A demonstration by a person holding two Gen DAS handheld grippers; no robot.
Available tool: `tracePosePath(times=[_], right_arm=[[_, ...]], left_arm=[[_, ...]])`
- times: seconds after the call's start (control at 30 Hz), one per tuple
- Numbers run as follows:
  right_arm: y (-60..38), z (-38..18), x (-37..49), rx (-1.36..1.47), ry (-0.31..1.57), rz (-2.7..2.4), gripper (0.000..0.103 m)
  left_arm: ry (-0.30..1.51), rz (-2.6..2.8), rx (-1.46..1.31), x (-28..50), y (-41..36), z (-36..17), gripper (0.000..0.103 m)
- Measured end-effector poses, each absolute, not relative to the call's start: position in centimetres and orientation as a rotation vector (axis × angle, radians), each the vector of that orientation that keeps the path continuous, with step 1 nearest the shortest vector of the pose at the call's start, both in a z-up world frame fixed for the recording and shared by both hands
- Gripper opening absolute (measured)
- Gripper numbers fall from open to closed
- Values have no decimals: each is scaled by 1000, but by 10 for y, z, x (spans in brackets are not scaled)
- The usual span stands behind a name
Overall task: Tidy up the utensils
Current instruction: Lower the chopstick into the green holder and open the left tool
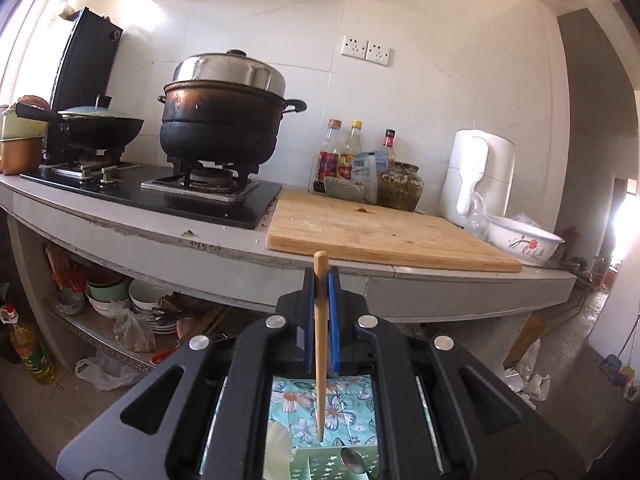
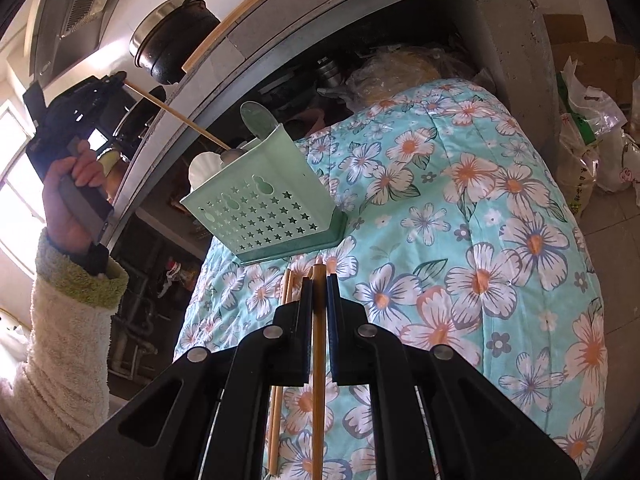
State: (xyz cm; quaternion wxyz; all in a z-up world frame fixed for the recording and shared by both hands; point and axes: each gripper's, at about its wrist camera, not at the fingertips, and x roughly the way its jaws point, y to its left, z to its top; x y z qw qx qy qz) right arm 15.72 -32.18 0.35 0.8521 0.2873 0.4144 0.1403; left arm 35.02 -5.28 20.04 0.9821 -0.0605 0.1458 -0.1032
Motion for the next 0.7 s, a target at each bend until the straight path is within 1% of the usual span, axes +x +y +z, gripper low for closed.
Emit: tracePosePath(times=[0.27, 0.57, 0.6, 0.63, 0.7], right_arm=[[-326, 6, 158, 600, 870, 275, 7], [-322, 5, 158, 589, 886, 265, 7], [-321, 7, 160, 584, 883, 262, 7], [-322, 9, 162, 582, 880, 261, 7], [-322, 16, 168, 576, 867, 259, 7]], left_arm=[[397, -202, -164, 377, -54, 144, 6], [523, -252, -150, 361, -43, 90, 6], [536, -258, -150, 360, -41, 87, 7], [553, -266, -156, 359, -38, 85, 12], [570, -281, -179, 355, -31, 81, 20]])
